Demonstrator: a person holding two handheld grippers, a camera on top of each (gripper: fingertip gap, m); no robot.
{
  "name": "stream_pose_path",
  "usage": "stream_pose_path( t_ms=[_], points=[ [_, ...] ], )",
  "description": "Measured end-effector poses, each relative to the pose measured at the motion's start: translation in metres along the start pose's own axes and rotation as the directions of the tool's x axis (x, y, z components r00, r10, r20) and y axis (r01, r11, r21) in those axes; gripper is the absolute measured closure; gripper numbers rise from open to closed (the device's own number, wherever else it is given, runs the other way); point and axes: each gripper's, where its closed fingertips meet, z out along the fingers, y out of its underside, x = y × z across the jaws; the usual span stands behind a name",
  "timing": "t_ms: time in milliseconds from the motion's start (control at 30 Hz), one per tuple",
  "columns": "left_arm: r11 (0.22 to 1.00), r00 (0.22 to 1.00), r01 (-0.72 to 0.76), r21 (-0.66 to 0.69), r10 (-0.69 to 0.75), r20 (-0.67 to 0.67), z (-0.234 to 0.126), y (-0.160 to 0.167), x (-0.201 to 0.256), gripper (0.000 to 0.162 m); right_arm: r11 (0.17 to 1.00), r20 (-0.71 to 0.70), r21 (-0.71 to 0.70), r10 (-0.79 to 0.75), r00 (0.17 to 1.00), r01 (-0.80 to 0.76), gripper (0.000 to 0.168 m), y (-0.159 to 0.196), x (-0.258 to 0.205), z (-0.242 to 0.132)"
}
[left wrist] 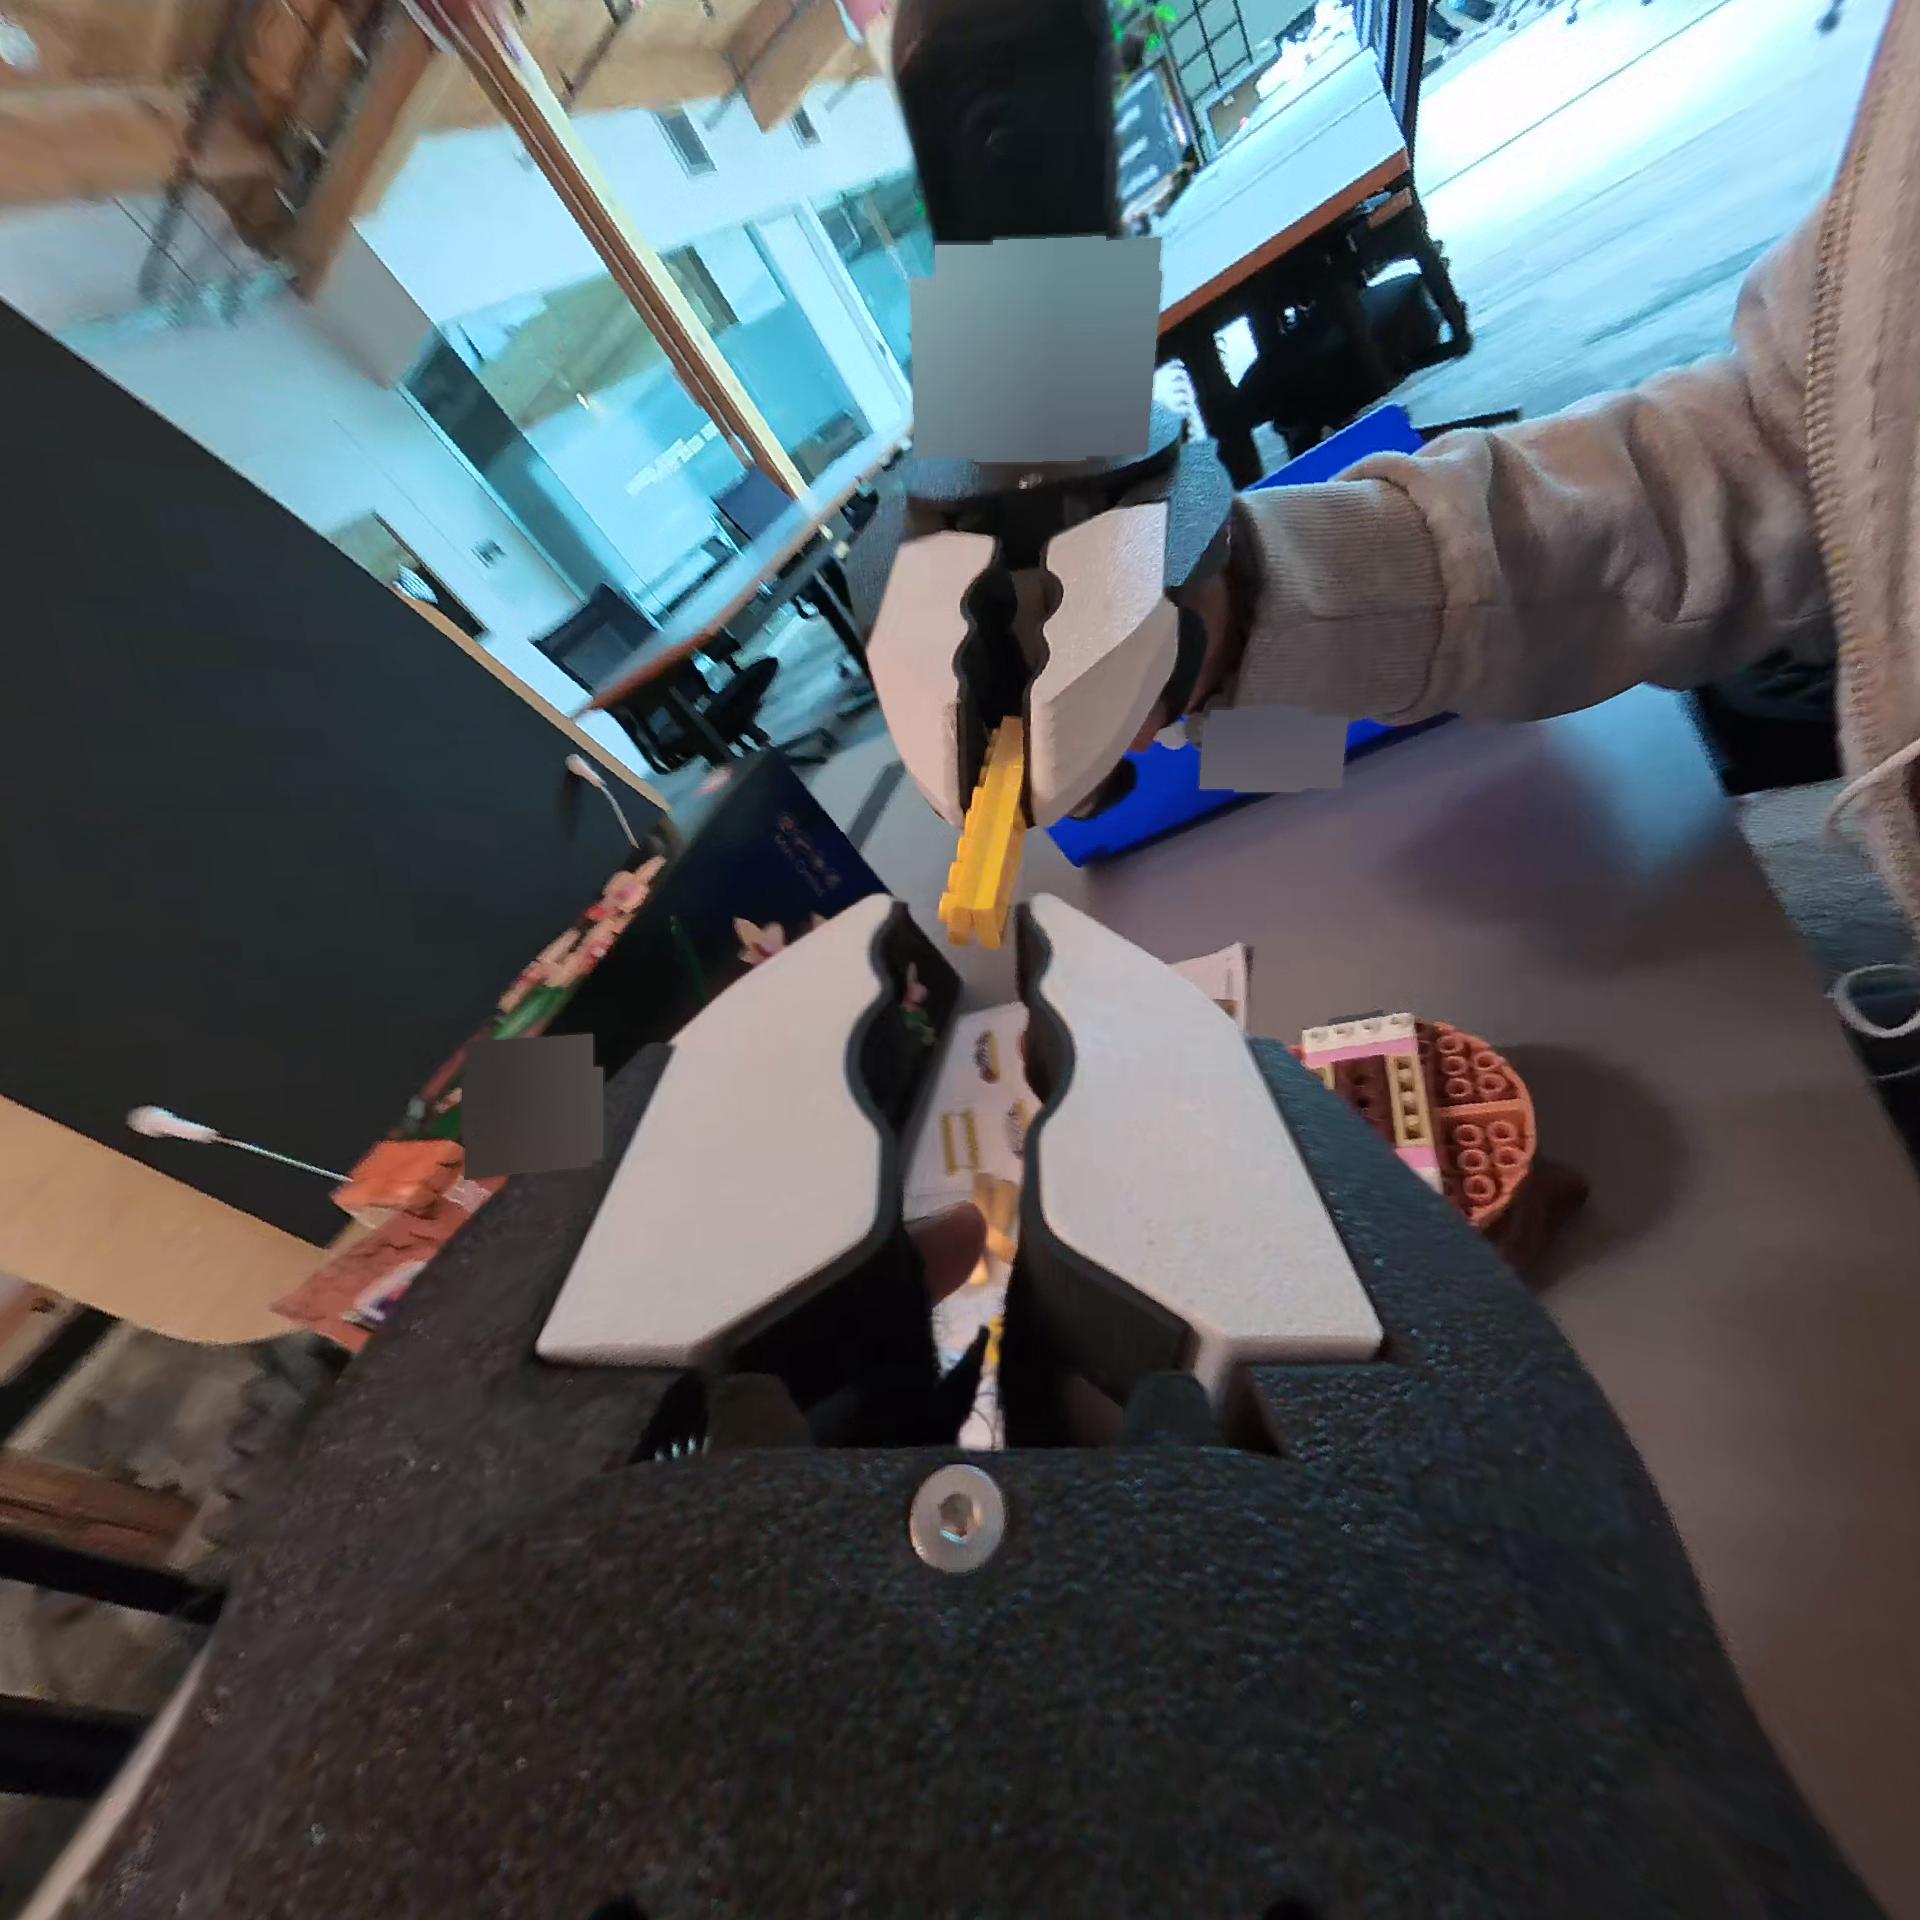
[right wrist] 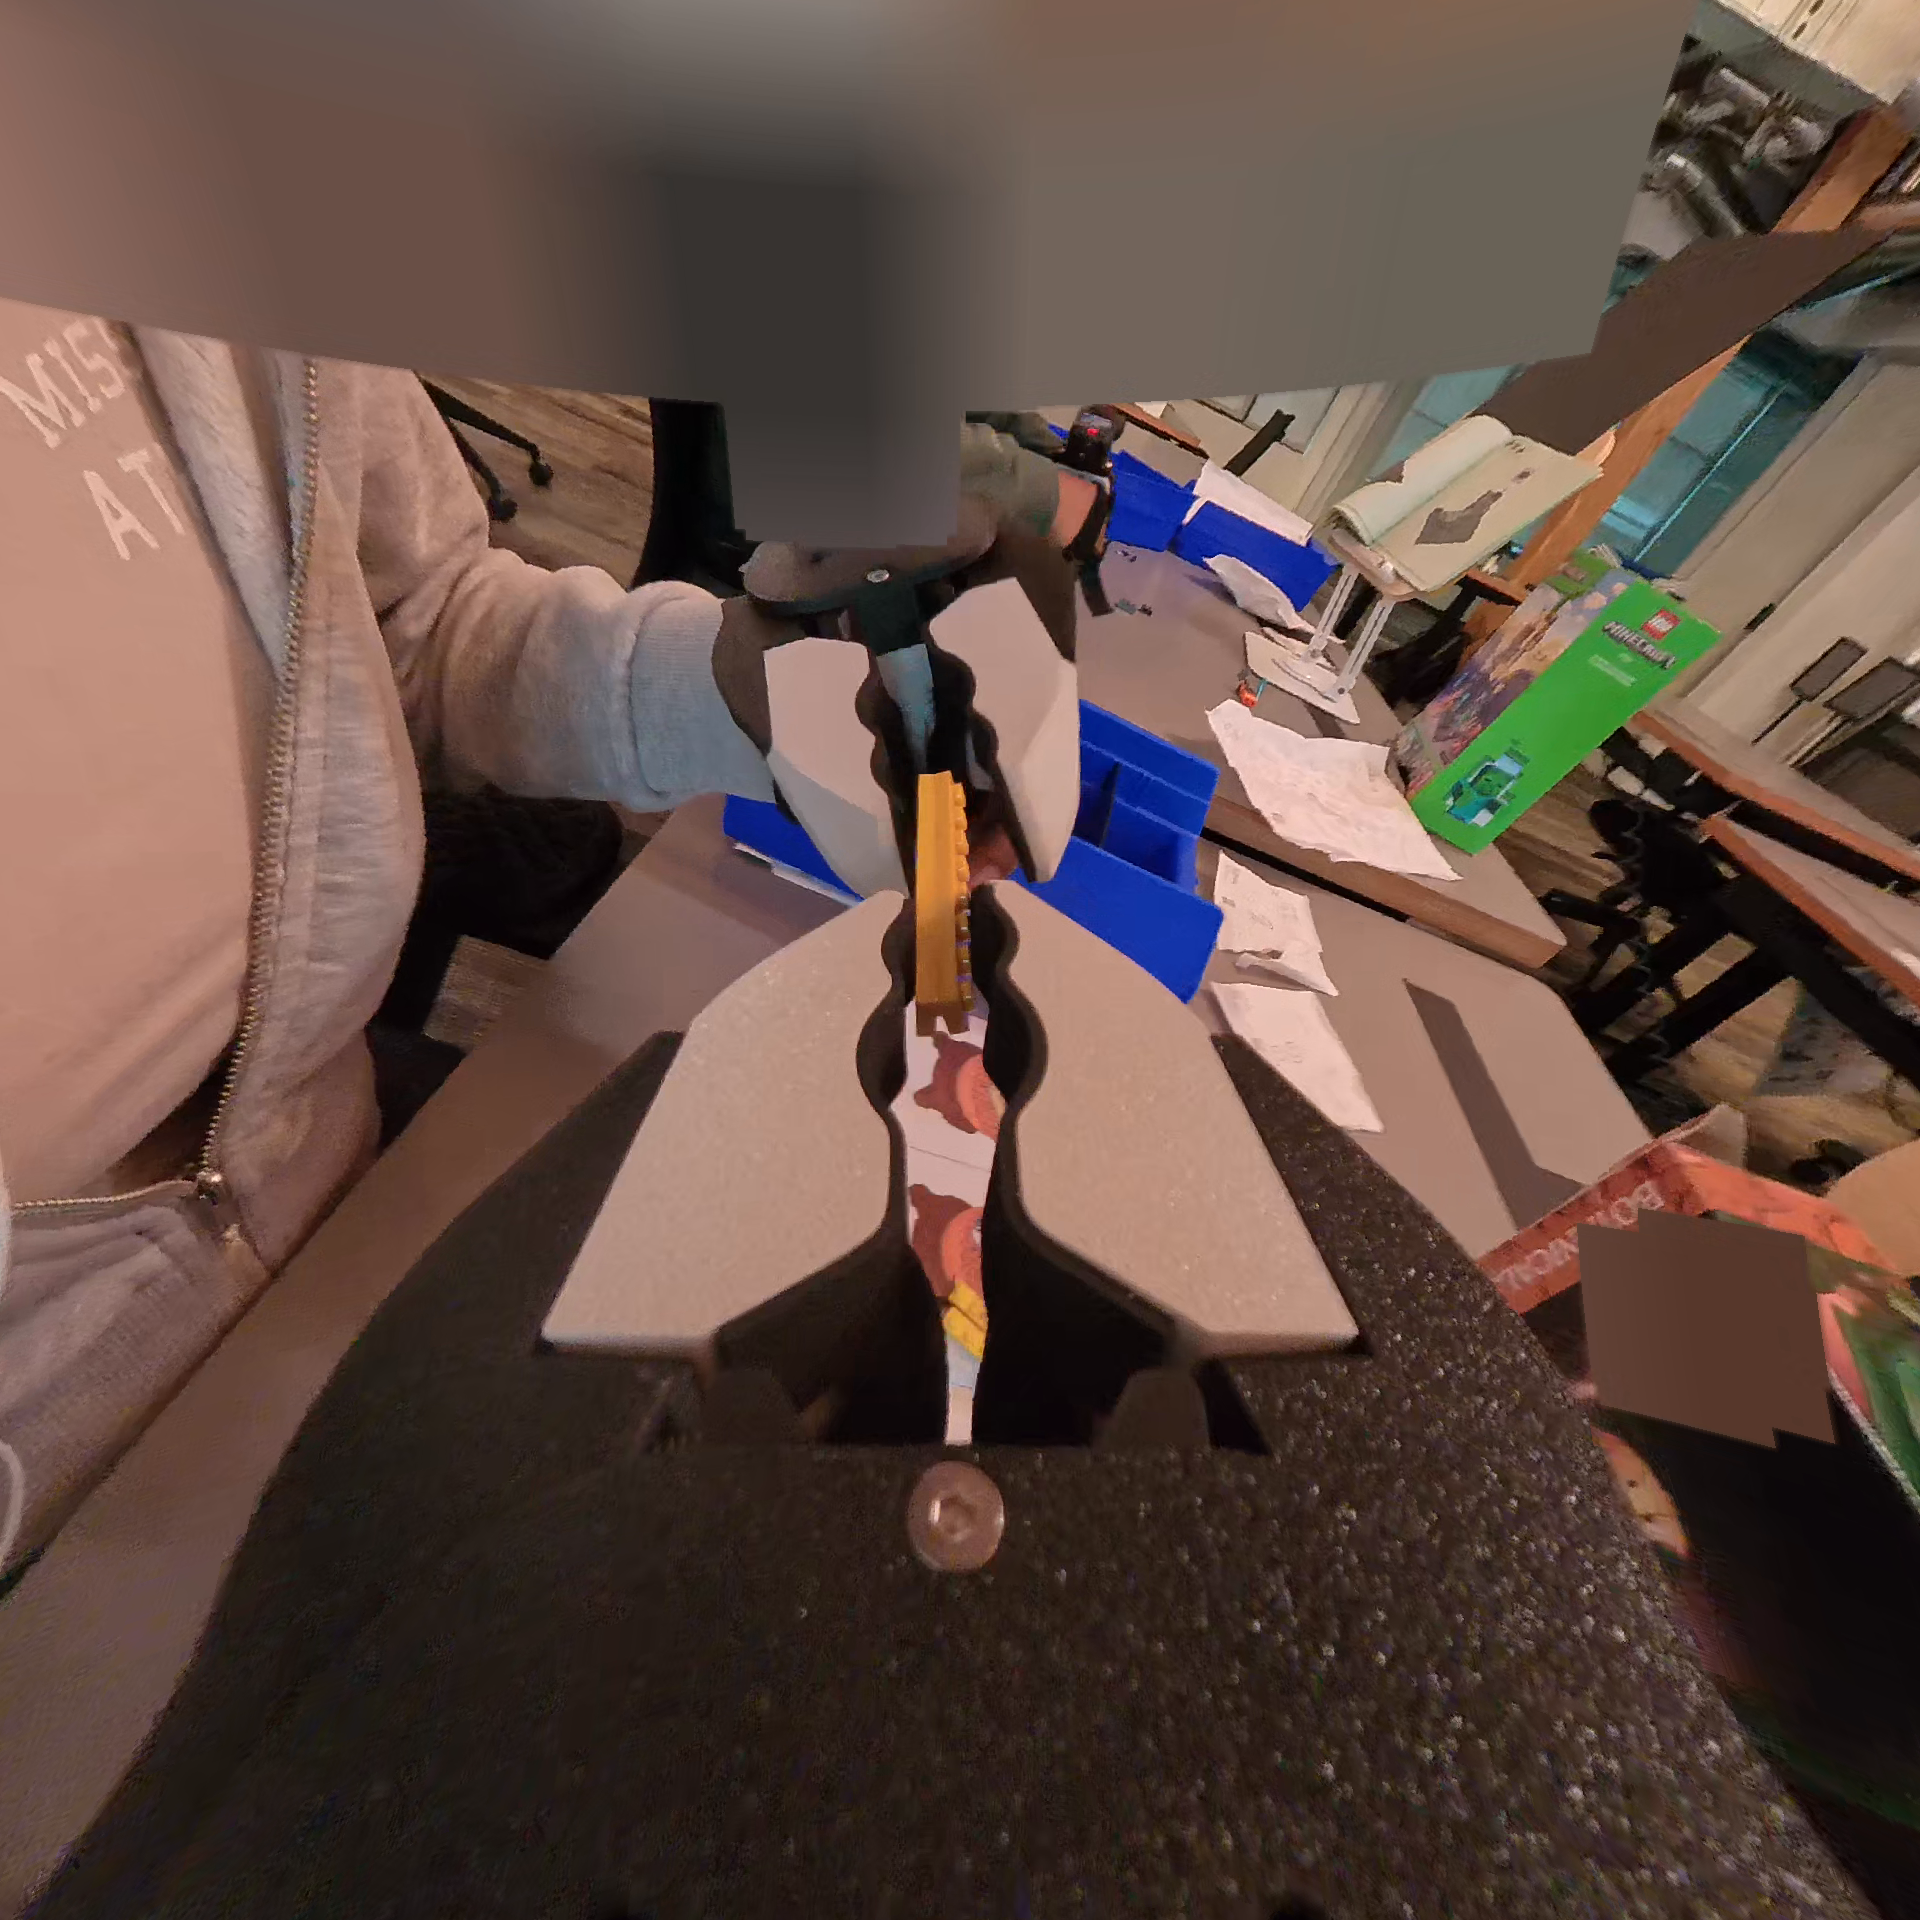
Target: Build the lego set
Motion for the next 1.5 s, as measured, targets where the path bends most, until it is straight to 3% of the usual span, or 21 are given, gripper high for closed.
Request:
stream_pose_path(
  t_ms=[67,233,533,700,833,1100,1300,1367,1433,1467,1500],
  points=[
    [0.999,0.999,-0.039,-0.011,0.039,0.01,-0.001,0.001,0.0,0.14,0.999,0.017,-0.007,0.041,0.999,-0.041,0.159,0.003,-0.001,0.001],
    [0.997,0.998,-0.068,-0.027,0.068,-0.011,0.0,0.002,0.004,0.151,0.998,0.018,0.004,0.059,0.998,-0.059,0.159,0.004,-0.001,0.001],
    [0.999,0.998,-0.05,-0.006,0.05,-0.048,0.002,-0.003,0.009,0.152,0.978,-0.081,-0.066,-0.205,0.975,0.2,0.156,0.002,-0.001,0.008],
    [0.993,0.993,-0.117,-0.021,0.117,-0.035,0.0,-0.003,0.008,0.153,0.981,-0.08,-0.078,-0.184,0.98,0.178,0.153,0.0,-0.001,0.007],
    [0.983,0.984,-0.174,-0.055,0.172,-0.043,0.0,0.0,0.011,0.153,0.979,-0.03,-0.112,-0.173,0.984,0.169,0.159,0.002,-0.007,0.007],
    [0.997,0.996,-0.063,-0.037,0.06,-0.072,-0.002,-0.002,0.013,0.154,0.962,-0.024,-0.17,-0.223,0.975,0.216,0.16,0.004,-0.008,0.009],
    [1.0,0.995,0.016,0.002,-0.016,-0.102,0.001,-0.003,0.021,0.154,0.982,-0.027,-0.086,-0.168,0.985,0.166,0.16,0.006,-0.013,0.006],
    [0.999,0.994,0.032,0.043,-0.027,-0.104,0.0,-0.008,0.028,0.153,0.992,-0.027,-0.001,-0.126,0.992,0.126,0.16,0.001,-0.022,0.005],
    [0.995,0.998,0.036,0.089,-0.032,-0.046,-0.003,-0.013,0.031,0.141,0.99,-0.052,0.136,0.033,0.998,-0.025,0.16,-0.004,-0.025,-0.001],
    [0.993,0.998,0.055,0.104,-0.056,0.003,-0.003,-0.012,0.027,0.13,0.961,-0.054,0.241,0.154,0.987,-0.137,0.16,-0.006,-0.023,-0.004],
    [0.986,0.993,0.104,0.131,-0.111,0.048,-0.003,-0.01,0.022,0.129,0.899,-0.048,0.353,0.296,0.954,-0.261,0.16,-0.006,-0.018,-0.008]
  ],
)
